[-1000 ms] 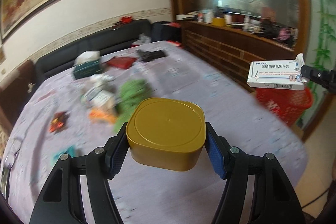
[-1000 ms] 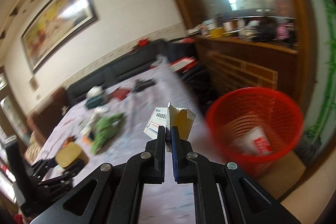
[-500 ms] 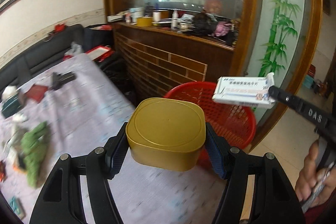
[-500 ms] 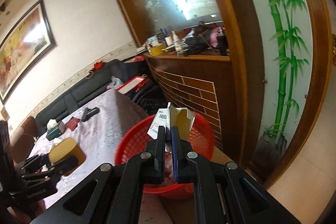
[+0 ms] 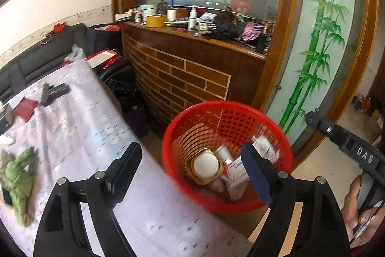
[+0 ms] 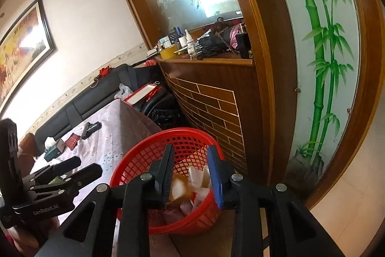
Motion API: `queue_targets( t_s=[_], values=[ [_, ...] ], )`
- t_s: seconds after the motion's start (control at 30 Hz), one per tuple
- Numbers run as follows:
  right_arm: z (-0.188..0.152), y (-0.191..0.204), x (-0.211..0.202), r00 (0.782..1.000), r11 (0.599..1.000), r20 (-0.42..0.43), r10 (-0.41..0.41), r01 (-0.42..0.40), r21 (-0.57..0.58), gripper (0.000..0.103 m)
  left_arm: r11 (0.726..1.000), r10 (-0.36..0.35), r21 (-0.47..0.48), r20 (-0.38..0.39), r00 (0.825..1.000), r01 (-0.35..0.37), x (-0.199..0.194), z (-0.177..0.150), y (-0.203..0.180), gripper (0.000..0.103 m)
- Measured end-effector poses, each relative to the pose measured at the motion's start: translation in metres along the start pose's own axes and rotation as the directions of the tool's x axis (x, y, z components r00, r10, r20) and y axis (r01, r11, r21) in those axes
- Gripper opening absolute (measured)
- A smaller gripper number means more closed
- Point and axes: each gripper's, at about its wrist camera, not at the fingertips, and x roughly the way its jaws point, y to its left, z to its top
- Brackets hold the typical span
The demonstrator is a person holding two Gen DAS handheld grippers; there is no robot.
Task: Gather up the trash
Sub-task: 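Swing both open tools back over the table, then grasp the teal cartoon tissue pack with the left tool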
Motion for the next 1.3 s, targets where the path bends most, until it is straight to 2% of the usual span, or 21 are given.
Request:
queue_targets(
  t_s=[0.17, 0.33, 0.43, 0.63, 0.83, 0.9, 1.0, 1.1, 1.17, 1.2, 1.27, 1.3],
  values=[
    [-0.012, 0.015, -0.005, 0.998, 0.999, -0.025, 0.049, -0.049, -0.006, 0.031, 0.998, 0.054, -0.012, 0.004, 0.999, -0.054, -0.029, -0.028, 0.023, 0.083],
    [-0.031, 0.055, -0.005, 0.99, 0.99, -0.067, 0.122, -0.125, -0.058, 0.043, 0.994, 0.104, -0.042, 0.002, 0.995, -0.104, -0.061, -0.064, 0.05, 0.083],
    [-0.049, 0.089, 0.004, 0.979, 0.978, -0.121, 0.164, -0.177, -0.107, 0.043, 0.987, 0.146, -0.061, 0.006, 0.989, -0.145, -0.085, -0.085, 0.071, 0.083],
    [-0.088, 0.159, 0.018, 0.94, 0.937, -0.239, 0.243, -0.292, -0.194, 0.045, 0.968, 0.226, -0.114, 0.002, 0.974, -0.224, -0.129, -0.126, 0.124, 0.083],
    [-0.11, 0.204, 0.021, 0.914, 0.904, -0.297, 0.276, -0.352, -0.242, 0.05, 0.922, 0.329, -0.198, -0.052, 0.943, -0.332, -0.172, -0.167, 0.205, 0.083],
    [-0.114, 0.214, 0.022, 0.91, 0.898, -0.31, 0.276, -0.359, -0.255, 0.05, 0.899, 0.362, -0.232, -0.083, 0.928, -0.371, -0.185, -0.178, 0.238, 0.083],
    [-0.119, 0.224, 0.023, 0.905, 0.89, -0.326, 0.274, -0.367, -0.269, 0.05, 0.864, 0.385, -0.304, -0.114, 0.916, -0.401, -0.203, -0.192, 0.287, 0.083],
    [-0.123, 0.233, 0.024, 0.903, 0.885, -0.336, 0.269, -0.369, -0.283, 0.05, 0.852, 0.338, -0.376, -0.134, 0.932, -0.363, -0.205, -0.199, 0.332, 0.085],
    [-0.125, 0.238, 0.024, 0.901, 0.883, -0.344, 0.264, -0.369, -0.289, 0.05, 0.824, 0.335, -0.428, -0.162, 0.928, -0.372, -0.2, -0.203, 0.356, 0.085],
    [-0.126, 0.24, 0.023, 0.9, 0.882, -0.346, 0.265, -0.371, -0.291, 0.05, 0.825, 0.313, -0.442, -0.163, 0.936, -0.353, -0.196, -0.204, 0.365, 0.085],
    [-0.129, 0.244, 0.022, 0.902, 0.88, -0.346, 0.258, -0.368, -0.302, 0.05, 0.804, 0.313, -0.474, -0.175, 0.933, -0.359, -0.189, -0.206, 0.378, 0.085],
    [-0.129, 0.243, 0.02, 0.903, 0.879, -0.345, 0.256, -0.366, -0.305, 0.05, 0.807, 0.295, -0.481, -0.173, 0.94, -0.342, -0.185, -0.205, 0.379, 0.085]
  ],
)
